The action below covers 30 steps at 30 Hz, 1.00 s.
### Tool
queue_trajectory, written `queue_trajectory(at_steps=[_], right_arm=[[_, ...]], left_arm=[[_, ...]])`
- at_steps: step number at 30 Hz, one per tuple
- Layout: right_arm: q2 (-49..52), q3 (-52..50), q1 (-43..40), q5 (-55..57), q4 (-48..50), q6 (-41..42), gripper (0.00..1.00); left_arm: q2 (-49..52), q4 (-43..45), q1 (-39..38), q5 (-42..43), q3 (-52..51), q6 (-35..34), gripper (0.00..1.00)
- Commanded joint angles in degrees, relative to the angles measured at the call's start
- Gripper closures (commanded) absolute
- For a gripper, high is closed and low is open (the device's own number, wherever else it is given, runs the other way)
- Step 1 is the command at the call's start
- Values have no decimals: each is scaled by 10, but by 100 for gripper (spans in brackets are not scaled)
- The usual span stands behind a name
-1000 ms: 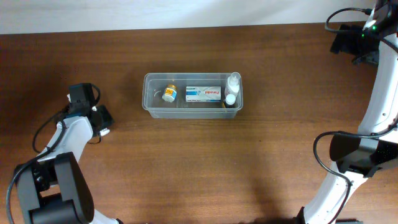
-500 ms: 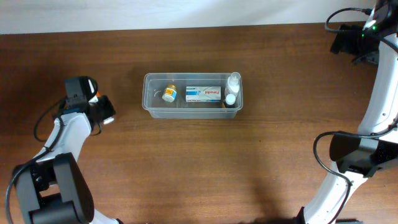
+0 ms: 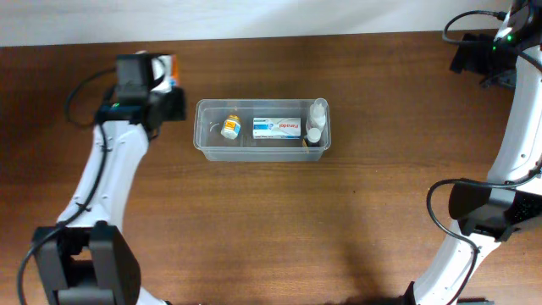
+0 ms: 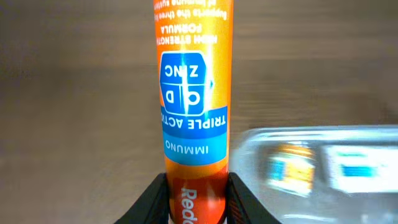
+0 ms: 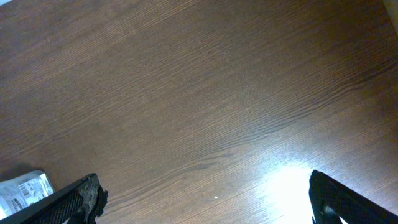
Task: Pack container
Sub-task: 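Lift the tube and lower it into the container's front side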
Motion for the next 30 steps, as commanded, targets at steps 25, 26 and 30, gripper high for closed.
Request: queue_trajectory(at_steps=[25,26,30], right_arm=[[-5,4,-1,5,0,-2,2],[-5,4,-1,5,0,-2,2],[-5,4,-1,5,0,-2,2]], left_arm=[[5,-121,-210,-83,62,506,92],[5,-121,-210,-81,62,523,93],[17,-120,-210,-78,62,603,94]])
